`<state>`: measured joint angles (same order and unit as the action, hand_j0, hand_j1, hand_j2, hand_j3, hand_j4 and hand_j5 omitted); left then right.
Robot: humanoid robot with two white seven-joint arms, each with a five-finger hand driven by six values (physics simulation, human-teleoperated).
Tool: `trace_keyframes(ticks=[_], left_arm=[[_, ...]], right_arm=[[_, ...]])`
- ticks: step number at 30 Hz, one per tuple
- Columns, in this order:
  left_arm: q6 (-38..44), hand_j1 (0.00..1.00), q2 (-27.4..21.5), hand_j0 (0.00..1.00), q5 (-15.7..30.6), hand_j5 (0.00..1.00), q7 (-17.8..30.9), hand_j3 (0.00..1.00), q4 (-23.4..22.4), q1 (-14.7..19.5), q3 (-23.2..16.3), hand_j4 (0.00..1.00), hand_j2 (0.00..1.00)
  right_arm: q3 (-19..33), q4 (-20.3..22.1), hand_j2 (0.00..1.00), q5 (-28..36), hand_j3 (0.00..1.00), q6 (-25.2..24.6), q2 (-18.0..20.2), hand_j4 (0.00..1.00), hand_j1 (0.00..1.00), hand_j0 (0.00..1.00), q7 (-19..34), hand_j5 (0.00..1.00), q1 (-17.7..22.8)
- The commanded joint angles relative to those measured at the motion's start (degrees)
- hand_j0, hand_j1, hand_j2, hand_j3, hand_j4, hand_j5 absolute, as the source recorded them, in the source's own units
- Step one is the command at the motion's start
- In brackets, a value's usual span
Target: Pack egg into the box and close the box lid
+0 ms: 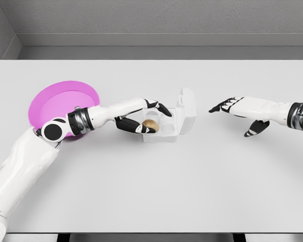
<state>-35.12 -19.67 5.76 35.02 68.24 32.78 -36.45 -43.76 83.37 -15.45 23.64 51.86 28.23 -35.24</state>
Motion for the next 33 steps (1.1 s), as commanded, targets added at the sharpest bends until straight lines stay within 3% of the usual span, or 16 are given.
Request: trace_keyframes(ticks=[1, 2, 4, 7, 9, 10, 12, 13, 15, 24, 33], left_arm=[[0.1, 0.74, 0.0, 0.74, 0.5, 0.74, 0.0, 0.74, 0.0, 0.0, 0.2, 0.74, 0.74], [0.1, 0.74, -0.6, 0.74, 0.6, 0.74, 0.0, 0.74, 0.5, 0.0, 0.6, 0.74, 0.74], [0.1, 0.99, -1.4, 0.99, 3.5, 0.99, 0.0, 0.99, 2.4, 0.4, 2.6, 0.99, 0.99], [0.1, 1.0, -12.3, 1.0, 9.2, 1.0, 0.0, 1.0, 9.8, -0.5, 4.1, 1.0, 1.0], [0.1, 1.0, -18.7, 1.0, 11.8, 1.0, 0.0, 1.0, 14.0, -3.3, 6.9, 1.0, 1.0], [0.1, 1.0, -22.6, 1.0, 12.6, 1.0, 0.0, 1.0, 16.3, -5.1, 8.5, 1.0, 1.0], [0.1, 1.0, -31.3, 1.0, 12.6, 1.0, 0.0, 1.0, 19.2, -11.9, 14.3, 1.0, 1.0], [0.1, 1.0, -33.0, 1.0, 12.7, 1.0, 0.0, 1.0, 21.4, -13.7, 15.4, 1.0, 1.0], [0.1, 1.0, -33.1, 1.0, 13.2, 1.0, 0.0, 1.0, 22.2, -16.0, 15.4, 1.0, 1.0], [0.1, 1.0, -32.2, 1.0, 13.2, 1.0, 0.0, 1.0, 23.3, -16.2, 14.5, 1.0, 1.0], [0.1, 1.0, -32.2, 1.0, 13.1, 1.0, 0.0, 1.0, 24.1, -16.3, 14.6, 1.0, 1.0]], right_arm=[[-0.1, 0.0, 1.0, 0.2, 1.0, -0.1, 0.0, 1.0, 1.0, 1.0, 0.0, 1.0, 0.0], [-0.1, 0.0, 1.0, 0.2, 1.0, -0.1, 0.1, 1.0, 1.0, 1.0, 0.0, 1.0, 0.0], [-0.1, 0.0, 1.0, 0.2, 1.0, -0.1, 0.1, 1.0, 1.0, 1.0, 0.0, 1.0, -0.1], [-0.1, 0.0, 1.0, 0.2, 1.0, -0.1, 0.0, 1.0, 1.0, 1.0, 0.0, 1.0, -0.1], [-0.1, -0.1, 1.0, 0.2, 1.0, -0.2, -0.4, 1.0, 1.0, 1.0, 0.0, 1.0, -0.1], [-0.1, -0.1, 1.0, 0.2, 1.0, -0.2, -0.4, 1.0, 1.0, 1.0, 0.0, 1.0, -0.1], [-0.1, -0.1, 1.0, 0.2, 1.0, -0.2, -0.9, 1.0, 1.0, 1.0, 0.0, 1.0, -0.1], [-0.1, -0.5, 1.0, 0.2, 1.0, -0.3, -1.6, 1.0, 1.0, 1.0, 0.2, 1.0, -0.1], [-0.1, -1.7, 1.0, 0.2, 1.0, -0.3, -3.3, 1.0, 1.0, 1.0, 0.3, 1.0, -0.2], [-0.2, -1.1, 1.0, 0.1, 1.0, -0.5, -4.7, 1.0, 1.0, 1.0, 0.4, 1.0, -0.9], [-0.7, 3.8, 1.0, 0.1, 1.0, -0.4, -4.7, 1.0, 1.0, 1.0, 0.4, 1.0, -1.7]])
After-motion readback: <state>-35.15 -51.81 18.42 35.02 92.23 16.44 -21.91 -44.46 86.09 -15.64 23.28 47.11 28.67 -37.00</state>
